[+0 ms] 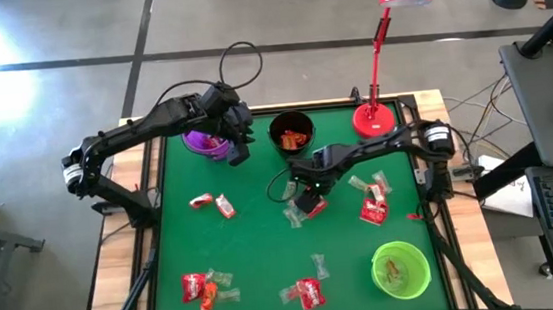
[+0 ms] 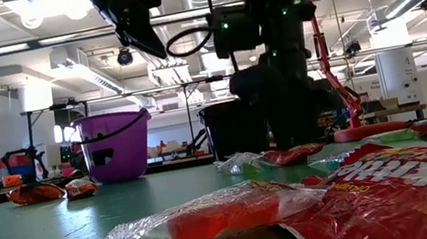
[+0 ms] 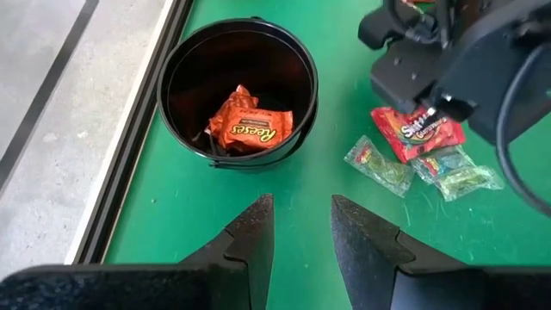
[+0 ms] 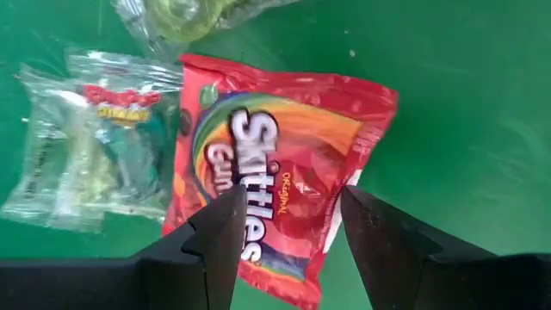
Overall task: Sort candy
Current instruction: Put the red candy into the black bucket
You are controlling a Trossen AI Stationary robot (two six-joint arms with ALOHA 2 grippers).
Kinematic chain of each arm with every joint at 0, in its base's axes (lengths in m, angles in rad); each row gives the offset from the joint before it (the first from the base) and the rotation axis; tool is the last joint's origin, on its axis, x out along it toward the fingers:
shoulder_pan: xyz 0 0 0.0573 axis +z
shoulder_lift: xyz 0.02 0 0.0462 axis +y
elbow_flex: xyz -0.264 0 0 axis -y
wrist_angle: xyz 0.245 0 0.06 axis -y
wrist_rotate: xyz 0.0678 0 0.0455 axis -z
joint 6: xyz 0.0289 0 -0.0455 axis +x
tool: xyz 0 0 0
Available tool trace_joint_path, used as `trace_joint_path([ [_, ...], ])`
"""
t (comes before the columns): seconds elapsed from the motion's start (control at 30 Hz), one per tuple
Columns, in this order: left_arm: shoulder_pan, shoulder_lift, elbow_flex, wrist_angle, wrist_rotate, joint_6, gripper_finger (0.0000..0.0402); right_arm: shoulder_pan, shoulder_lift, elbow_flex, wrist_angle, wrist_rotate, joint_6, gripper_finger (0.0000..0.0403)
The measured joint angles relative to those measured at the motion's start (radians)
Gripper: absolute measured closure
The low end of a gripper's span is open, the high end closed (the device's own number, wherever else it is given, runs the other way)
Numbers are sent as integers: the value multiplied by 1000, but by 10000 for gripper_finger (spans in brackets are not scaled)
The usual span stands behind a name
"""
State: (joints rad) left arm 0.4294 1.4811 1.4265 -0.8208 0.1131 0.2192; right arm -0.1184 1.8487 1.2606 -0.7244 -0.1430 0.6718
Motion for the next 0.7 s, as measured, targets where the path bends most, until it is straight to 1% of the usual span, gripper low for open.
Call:
trace_joint_path([
  [0.2,0,0,0,-2,1,0,303,-8,60,4,9,-9,-7,218],
  [0.3,0,0,0,-3,1,0,303,-9,86,6,9,-8,-7,230],
  [0.43,0,0,0,-3,1,0,303,-9,106,5,9,-7,-5,275],
  [0.63,0,0,0,-9,1,0,303,-9,97,4,9,-2,-4,372],
  [0.7,0,0,0,-10,1,0,303,-9,83,4,7,2,-4,386],
])
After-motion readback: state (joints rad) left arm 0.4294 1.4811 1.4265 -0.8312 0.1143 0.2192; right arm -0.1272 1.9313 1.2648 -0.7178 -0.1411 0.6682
